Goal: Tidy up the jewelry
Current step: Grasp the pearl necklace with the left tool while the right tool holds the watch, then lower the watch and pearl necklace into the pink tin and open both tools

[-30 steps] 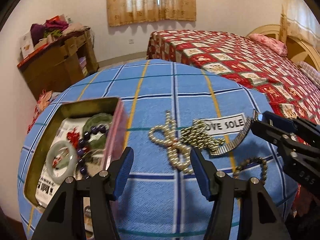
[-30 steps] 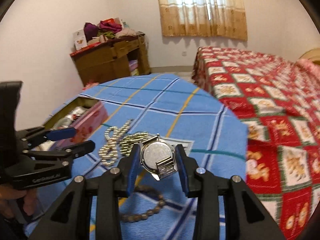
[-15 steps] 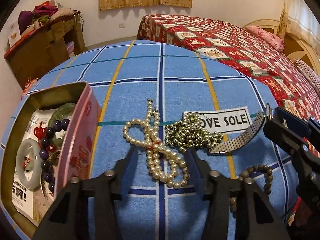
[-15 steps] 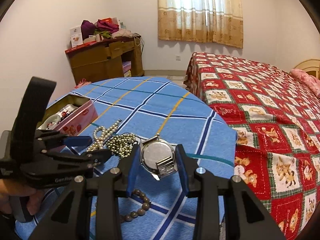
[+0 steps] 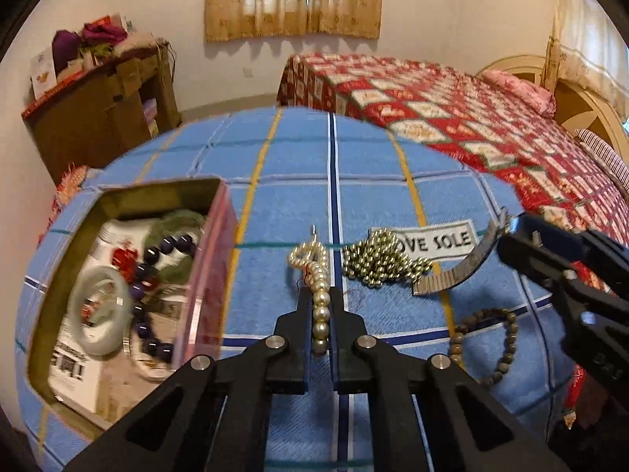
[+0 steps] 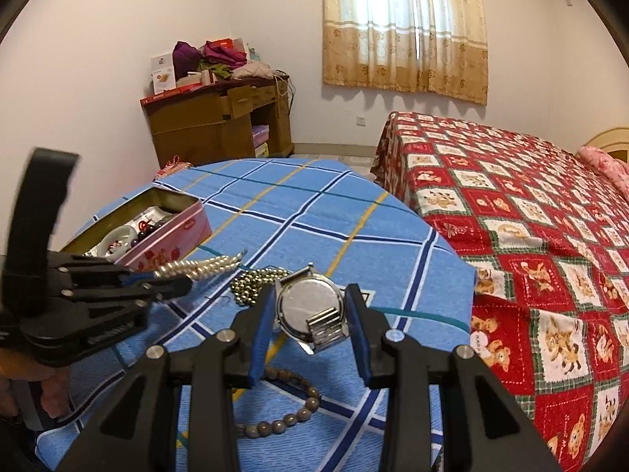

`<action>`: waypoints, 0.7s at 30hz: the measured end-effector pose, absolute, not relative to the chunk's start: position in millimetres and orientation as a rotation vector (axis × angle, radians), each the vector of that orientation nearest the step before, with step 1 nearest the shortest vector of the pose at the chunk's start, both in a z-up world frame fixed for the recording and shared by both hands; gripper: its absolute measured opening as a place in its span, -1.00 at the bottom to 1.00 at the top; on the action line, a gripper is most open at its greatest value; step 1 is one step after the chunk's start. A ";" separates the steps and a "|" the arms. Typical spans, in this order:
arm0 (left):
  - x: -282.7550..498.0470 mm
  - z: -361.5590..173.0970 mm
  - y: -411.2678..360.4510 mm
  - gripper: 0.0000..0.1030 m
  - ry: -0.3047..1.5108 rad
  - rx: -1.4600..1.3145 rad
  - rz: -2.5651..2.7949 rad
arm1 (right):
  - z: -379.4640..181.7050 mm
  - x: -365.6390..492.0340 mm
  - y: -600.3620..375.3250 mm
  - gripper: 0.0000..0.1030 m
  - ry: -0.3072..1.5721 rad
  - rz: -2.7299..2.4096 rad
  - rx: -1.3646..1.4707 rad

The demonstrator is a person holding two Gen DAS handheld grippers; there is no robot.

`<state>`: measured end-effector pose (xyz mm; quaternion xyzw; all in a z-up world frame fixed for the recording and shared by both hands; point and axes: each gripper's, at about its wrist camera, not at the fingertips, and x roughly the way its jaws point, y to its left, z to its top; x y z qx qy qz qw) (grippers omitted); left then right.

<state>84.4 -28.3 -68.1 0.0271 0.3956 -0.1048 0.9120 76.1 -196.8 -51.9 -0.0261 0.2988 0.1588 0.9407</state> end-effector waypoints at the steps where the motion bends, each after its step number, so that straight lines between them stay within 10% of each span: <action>1: 81.4 -63.4 -27.3 -0.89 0.801 0.059 -0.213 | -49.5 74.7 -196.4 -0.25 0.604 0.328 -0.053; 21: 46.7 -10.0 -6.8 -0.89 0.639 0.055 -0.195 | -16.2 61.1 -176.3 -0.26 0.534 0.369 -0.086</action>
